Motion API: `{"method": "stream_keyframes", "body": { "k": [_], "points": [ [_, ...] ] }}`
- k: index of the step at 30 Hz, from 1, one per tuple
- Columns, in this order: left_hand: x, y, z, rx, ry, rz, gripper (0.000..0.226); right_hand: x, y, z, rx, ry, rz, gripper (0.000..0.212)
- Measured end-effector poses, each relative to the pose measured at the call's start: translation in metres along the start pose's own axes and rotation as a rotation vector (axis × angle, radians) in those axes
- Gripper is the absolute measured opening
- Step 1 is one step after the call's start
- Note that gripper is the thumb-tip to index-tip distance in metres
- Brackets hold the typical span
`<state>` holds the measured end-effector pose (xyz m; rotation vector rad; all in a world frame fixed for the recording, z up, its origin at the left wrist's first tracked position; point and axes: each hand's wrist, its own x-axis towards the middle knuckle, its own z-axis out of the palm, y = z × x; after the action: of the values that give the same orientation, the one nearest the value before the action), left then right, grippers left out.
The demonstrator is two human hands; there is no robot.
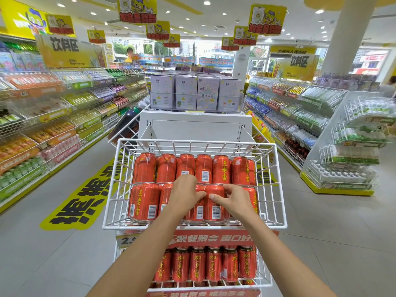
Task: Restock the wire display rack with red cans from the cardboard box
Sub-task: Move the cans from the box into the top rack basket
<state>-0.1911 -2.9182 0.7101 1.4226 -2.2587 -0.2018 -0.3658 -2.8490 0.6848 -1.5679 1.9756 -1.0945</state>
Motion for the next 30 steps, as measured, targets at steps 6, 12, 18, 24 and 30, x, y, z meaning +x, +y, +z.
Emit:
{"method": "stream_keyframes", "body": {
  "k": [6,12,18,24,30],
  "points": [
    [-0.017,-0.003,-0.025,0.043,0.088,0.064,0.045,-0.005,-0.017,-0.006,-0.195,0.008,-0.016,0.052],
    [-0.061,-0.013,-0.062,0.266,-0.122,0.217,0.043,-0.037,-0.038,-0.025,-0.539,-0.061,-0.148,0.067],
    [-0.121,-0.013,-0.082,0.393,-0.253,0.286,0.058,-0.108,-0.063,-0.039,-0.761,-0.141,-0.251,0.081],
    [-0.190,-0.019,-0.088,0.315,-0.251,0.409,0.057,-0.199,-0.076,-0.033,-0.805,-0.153,-0.191,0.079],
    [-0.261,-0.051,-0.061,0.291,-0.356,0.393,0.063,-0.269,-0.054,0.016,-0.814,-0.206,-0.179,0.076]
  ]
}}
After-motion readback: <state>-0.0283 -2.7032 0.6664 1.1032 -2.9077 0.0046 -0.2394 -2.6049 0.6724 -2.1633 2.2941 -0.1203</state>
